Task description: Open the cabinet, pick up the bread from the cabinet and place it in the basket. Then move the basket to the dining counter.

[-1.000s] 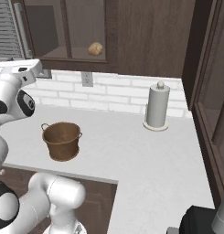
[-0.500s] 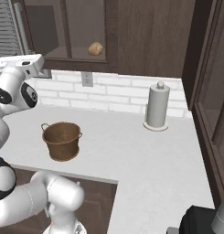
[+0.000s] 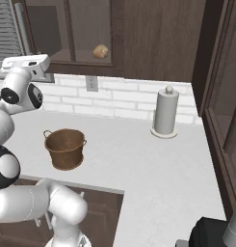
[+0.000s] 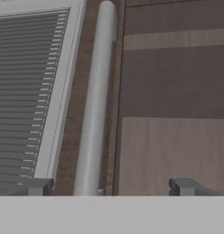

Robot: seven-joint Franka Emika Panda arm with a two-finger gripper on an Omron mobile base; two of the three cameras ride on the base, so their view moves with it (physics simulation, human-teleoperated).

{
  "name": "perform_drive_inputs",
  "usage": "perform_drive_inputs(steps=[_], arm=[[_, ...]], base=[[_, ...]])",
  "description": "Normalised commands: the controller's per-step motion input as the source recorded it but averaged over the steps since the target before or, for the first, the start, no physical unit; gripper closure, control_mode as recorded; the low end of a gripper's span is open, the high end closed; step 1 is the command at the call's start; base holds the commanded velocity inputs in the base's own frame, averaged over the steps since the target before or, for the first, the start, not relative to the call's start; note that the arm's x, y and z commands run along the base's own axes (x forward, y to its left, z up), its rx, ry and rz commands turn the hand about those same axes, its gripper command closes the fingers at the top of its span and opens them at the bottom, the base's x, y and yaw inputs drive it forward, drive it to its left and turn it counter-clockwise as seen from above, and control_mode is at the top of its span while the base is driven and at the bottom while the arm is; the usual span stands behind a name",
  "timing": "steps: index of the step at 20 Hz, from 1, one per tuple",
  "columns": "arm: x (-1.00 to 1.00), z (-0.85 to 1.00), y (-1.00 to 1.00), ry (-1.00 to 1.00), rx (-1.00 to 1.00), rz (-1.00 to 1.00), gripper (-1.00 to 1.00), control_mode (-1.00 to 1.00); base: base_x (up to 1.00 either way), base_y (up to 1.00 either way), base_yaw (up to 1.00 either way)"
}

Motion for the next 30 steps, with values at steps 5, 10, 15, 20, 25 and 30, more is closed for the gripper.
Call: perform_drive_inputs(steps=[5,10,15,20,25,30], arm=[[0.21,0.00,0.20,0.00,0.00,0.00,-1.00,-1.00],[0.15,0.00,0.16,0.00,0.00,0.00,-1.00,-1.00],[0.19,0.00,0.10,0.00,0.00,0.00,-1.00,-1.00],[0.15,0.00,0.04,0.00,0.00,0.00,-1.00,-1.00],[0.00,0.00,0.00,0.00,0.00,0.00,-1.00,-1.00],[0.00,0.00,0.00,0.00,0.00,0.00,-1.00,-1.00]], base=[[0.00,0.00,0.00],[0.00,0.00,0.00],[0.00,0.00,0.00],[0.00,0.00,0.00],[0.00,0.00,0.00],[0.00,0.00,0.00]])
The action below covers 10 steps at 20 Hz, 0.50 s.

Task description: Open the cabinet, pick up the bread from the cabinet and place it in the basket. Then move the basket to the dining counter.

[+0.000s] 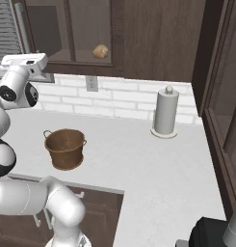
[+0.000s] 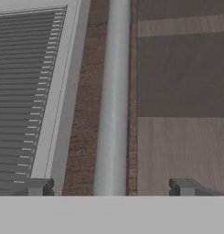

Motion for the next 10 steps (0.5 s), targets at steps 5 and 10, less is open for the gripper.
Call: perform_drive_inputs(steps=[5,10], arm=[[0.00,0.00,0.00,0.00,0.00,0.00,1.00,-1.00],[0.00,0.00,0.00,0.00,0.00,0.00,1.00,-1.00]], base=[[0.00,0.00,0.00],[0.00,0.00,0.00]])
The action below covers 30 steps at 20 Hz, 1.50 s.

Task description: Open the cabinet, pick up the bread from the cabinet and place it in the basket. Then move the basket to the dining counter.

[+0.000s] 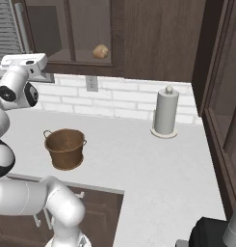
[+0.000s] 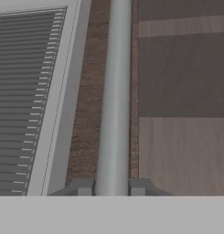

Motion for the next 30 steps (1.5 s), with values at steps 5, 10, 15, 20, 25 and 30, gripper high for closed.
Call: perform_drive_inputs(steps=[5,10,15,20,25,30], arm=[[0.00,0.00,0.00,0.00,0.00,0.00,1.00,-1.00],[-0.10,0.01,-0.03,0.00,0.00,0.00,1.00,-1.00],[-0.41,0.06,-0.15,0.01,0.00,0.00,1.00,-1.00],[-0.42,0.16,-0.22,0.09,0.00,0.00,1.00,-1.00],[-0.36,0.28,-0.20,0.19,0.00,0.00,1.00,-1.00],[-0.51,0.14,-0.33,0.17,0.00,0.00,1.00,-1.00]], base=[[0.00,0.00,0.00],[0.00,0.00,0.00],[0.00,0.00,0.00],[0.00,0.00,0.00],[0.00,0.00,0.00],[0.00,0.00,0.00]])
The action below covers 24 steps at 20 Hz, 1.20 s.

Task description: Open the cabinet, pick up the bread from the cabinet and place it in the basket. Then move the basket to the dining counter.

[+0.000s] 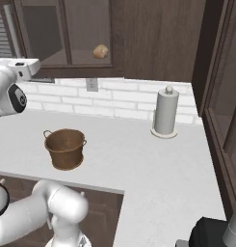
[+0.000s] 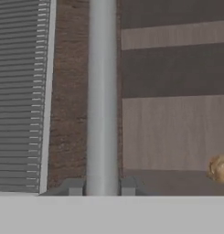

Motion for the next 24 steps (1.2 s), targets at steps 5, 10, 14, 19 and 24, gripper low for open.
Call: perform_drive_inputs(steps=[5,10,14,19,24], arm=[[-0.61,0.00,-0.50,0.07,0.00,0.00,1.00,-1.00],[-0.68,0.00,-0.53,0.05,0.00,0.00,1.00,-1.00],[-0.74,0.00,-0.55,0.05,0.00,0.00,1.00,-1.00],[-0.76,0.00,-0.55,0.06,0.00,0.00,1.00,-1.00],[-0.68,0.00,-0.37,0.07,0.00,0.00,1.00,-1.00]], base=[[0.00,0.00,0.00],[0.00,0.00,0.00],[0.00,0.00,0.00],[0.00,0.00,0.00],[0.00,0.00,0.00]])
